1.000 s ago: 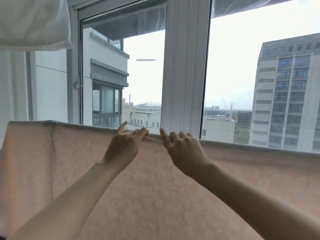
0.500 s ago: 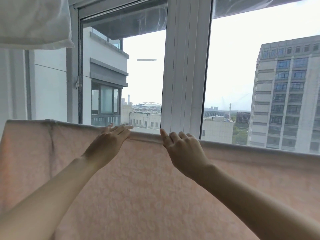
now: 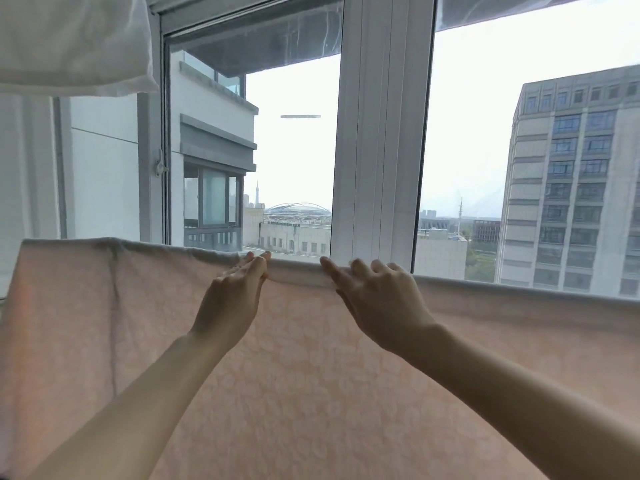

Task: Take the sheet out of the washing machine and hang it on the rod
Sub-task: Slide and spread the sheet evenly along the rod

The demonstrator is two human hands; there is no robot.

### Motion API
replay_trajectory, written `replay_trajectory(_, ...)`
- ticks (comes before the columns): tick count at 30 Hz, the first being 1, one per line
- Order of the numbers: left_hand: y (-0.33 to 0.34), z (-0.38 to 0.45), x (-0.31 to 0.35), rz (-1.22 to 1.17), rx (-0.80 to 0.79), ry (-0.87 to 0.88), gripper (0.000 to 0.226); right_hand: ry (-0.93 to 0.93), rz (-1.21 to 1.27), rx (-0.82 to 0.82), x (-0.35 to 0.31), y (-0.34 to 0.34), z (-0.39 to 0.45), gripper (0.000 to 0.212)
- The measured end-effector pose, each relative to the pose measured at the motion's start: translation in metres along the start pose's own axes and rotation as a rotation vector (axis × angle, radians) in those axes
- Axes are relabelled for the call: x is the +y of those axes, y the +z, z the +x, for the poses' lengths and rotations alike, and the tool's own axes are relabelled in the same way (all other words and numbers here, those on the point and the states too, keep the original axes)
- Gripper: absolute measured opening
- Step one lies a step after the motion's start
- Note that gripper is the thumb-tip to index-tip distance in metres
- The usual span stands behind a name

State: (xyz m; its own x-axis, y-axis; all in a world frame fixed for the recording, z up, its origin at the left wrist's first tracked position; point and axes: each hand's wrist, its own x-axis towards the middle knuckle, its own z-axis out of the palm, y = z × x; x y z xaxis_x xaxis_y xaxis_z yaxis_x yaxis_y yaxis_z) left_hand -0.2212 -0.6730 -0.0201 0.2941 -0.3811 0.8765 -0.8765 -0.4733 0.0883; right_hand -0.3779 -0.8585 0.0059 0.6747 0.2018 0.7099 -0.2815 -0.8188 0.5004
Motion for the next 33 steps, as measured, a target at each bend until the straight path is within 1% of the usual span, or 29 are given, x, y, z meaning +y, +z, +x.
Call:
replay_trajectory(3, 0.000, 0.001, 0.000, 0.015, 0.006, -0.010, 0.009, 0.014, -0.018, -0.061, -0.016, -0.005, 0.013, 0.070)
replay_trajectory(6, -0.001, 0.001, 0.000, 0.028, 0.007, -0.014, 0.021, 0.004, -0.040, -0.072, -0.037, -0.002, 0.030, 0.077)
replay_trajectory(9, -0.003, 0.001, 0.005, 0.021, 0.020, -0.021, 0.029, -0.032, -0.056, -0.066, -0.052, 0.007, 0.051, 0.072)
replay_trajectory(11, -0.003, 0.001, 0.005, 0.024, 0.018, -0.016, 0.027, -0.050, -0.049, -0.068, -0.061, 0.010, 0.063, 0.067)
replay_trajectory(14, -0.002, 0.001, -0.001, 0.012, 0.015, -0.016, 0.024, -0.071, -0.050, -0.067, -0.070, 0.015, 0.074, 0.066)
replay_trajectory(20, -0.001, 0.004, -0.005, 0.022, 0.068, 0.036, 0.016, -0.018, -0.036, -0.053, -0.072, 0.019, 0.075, 0.062)
replay_trajectory(26, 0.001, 0.003, -0.007, 0.054, 0.101, 0.089, 0.016, 0.002, -0.047, -0.059, -0.071, 0.018, 0.071, 0.066)
replay_trajectory(30, 0.000, 0.003, -0.014, 0.094, 0.136, 0.139, 0.014, -0.025, -0.053, 0.004, -0.070, 0.022, 0.066, 0.067)
replay_trajectory(33, -0.004, 0.004, -0.025, 0.058, 0.135, 0.111, 0.020, -0.034, -0.072, 0.015, -0.067, 0.019, 0.062, 0.065)
